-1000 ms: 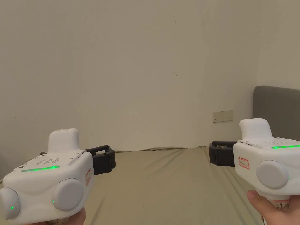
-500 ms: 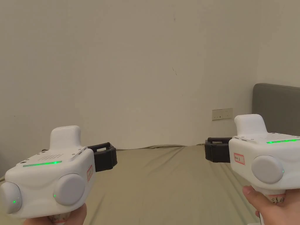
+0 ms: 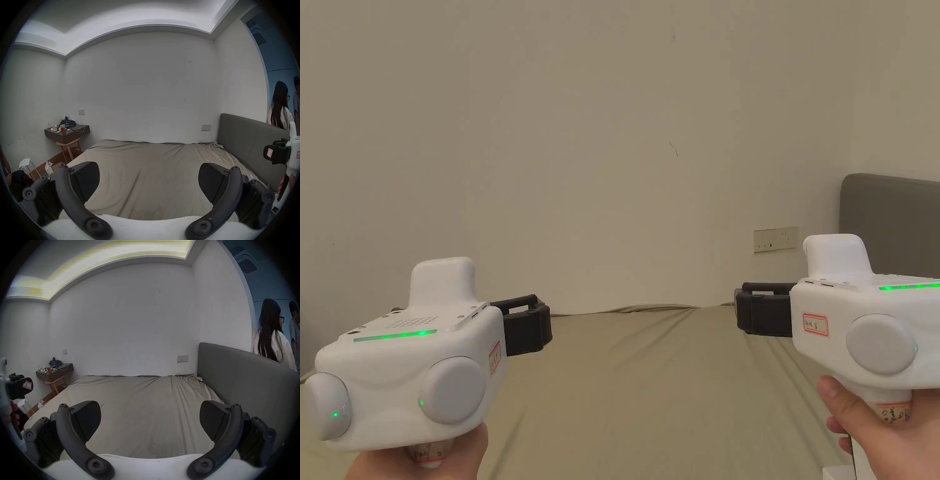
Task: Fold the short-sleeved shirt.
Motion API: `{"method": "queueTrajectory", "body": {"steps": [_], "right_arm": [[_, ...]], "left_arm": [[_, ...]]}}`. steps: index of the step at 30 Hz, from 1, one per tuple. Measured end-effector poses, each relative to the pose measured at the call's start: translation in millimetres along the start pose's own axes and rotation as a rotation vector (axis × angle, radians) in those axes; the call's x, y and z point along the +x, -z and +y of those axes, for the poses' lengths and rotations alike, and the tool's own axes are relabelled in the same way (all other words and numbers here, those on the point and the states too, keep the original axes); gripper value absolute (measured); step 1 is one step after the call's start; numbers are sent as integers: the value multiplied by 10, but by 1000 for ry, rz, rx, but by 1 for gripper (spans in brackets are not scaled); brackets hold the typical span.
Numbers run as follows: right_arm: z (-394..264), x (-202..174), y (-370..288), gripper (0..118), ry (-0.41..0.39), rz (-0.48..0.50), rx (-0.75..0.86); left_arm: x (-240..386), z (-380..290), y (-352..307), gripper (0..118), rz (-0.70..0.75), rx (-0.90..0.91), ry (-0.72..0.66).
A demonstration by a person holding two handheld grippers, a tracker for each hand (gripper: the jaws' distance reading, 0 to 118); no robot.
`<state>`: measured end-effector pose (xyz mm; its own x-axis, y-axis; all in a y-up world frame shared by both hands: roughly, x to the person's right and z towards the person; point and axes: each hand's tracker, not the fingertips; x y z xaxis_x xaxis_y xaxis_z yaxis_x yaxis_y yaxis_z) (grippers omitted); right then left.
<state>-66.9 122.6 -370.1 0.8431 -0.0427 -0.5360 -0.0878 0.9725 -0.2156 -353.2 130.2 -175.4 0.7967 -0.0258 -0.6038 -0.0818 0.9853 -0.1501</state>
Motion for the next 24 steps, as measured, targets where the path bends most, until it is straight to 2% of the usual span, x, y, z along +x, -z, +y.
{"method": "queueTrajectory", "body": {"steps": [24], "right_arm": [[21, -76, -17, 118, -12, -2, 0]], "left_arm": [[-15, -20, 5, 118, -5, -25, 3]]}}
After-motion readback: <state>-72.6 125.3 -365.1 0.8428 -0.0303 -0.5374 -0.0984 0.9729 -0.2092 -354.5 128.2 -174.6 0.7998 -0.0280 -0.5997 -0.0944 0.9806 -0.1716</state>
